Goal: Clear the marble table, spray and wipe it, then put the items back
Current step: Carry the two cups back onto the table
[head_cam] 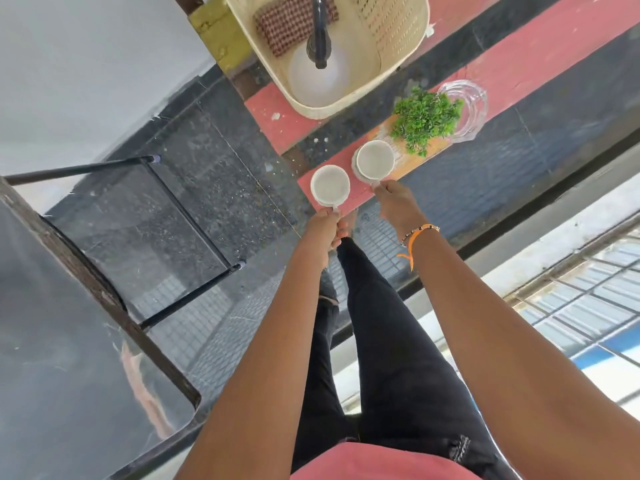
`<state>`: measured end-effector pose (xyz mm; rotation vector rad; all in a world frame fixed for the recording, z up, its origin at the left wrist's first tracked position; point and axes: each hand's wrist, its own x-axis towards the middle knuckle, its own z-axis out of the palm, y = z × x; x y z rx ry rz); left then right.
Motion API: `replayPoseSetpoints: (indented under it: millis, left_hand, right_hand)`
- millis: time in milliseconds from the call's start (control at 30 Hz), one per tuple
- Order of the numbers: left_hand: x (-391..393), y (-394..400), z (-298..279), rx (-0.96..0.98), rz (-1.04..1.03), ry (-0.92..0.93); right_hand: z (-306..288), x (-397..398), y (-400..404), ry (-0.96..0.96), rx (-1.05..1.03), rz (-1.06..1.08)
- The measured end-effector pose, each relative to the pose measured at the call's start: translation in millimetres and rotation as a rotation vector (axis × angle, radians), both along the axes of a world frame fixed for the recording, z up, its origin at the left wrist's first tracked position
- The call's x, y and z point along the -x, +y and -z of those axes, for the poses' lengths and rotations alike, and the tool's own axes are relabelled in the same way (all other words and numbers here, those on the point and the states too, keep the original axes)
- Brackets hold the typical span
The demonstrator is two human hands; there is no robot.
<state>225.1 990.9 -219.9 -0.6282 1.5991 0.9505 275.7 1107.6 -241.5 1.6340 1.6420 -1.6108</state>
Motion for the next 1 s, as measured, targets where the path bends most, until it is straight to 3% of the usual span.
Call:
replayPoseSetpoints:
  millis: [133,367,733,1000]
  left_hand:
    - [7.3,-6.1,-10.4,-0.02,-0.007,0.182]
    - [9.6,-52.3,-64.7,-0.082,-0.143,0.323]
    - [-10.5,-192.6,-196.6,-0.171,-0.43,0.705]
    - [-29.6,-328.2,-251.3,-0.128,-0.682,0.956]
  right_hand:
    - [-13.2,1.7,0.4,0.046,-0.076,0.037]
    - [-69.8,16.9,-43.9,0.125,-0.09,-0.048]
    - [-212.8,25.5,-179.5,0.549,-0.321,-0.344]
    - [-270.7,35.0,-313.5,0.785,-0.212,-0.577]
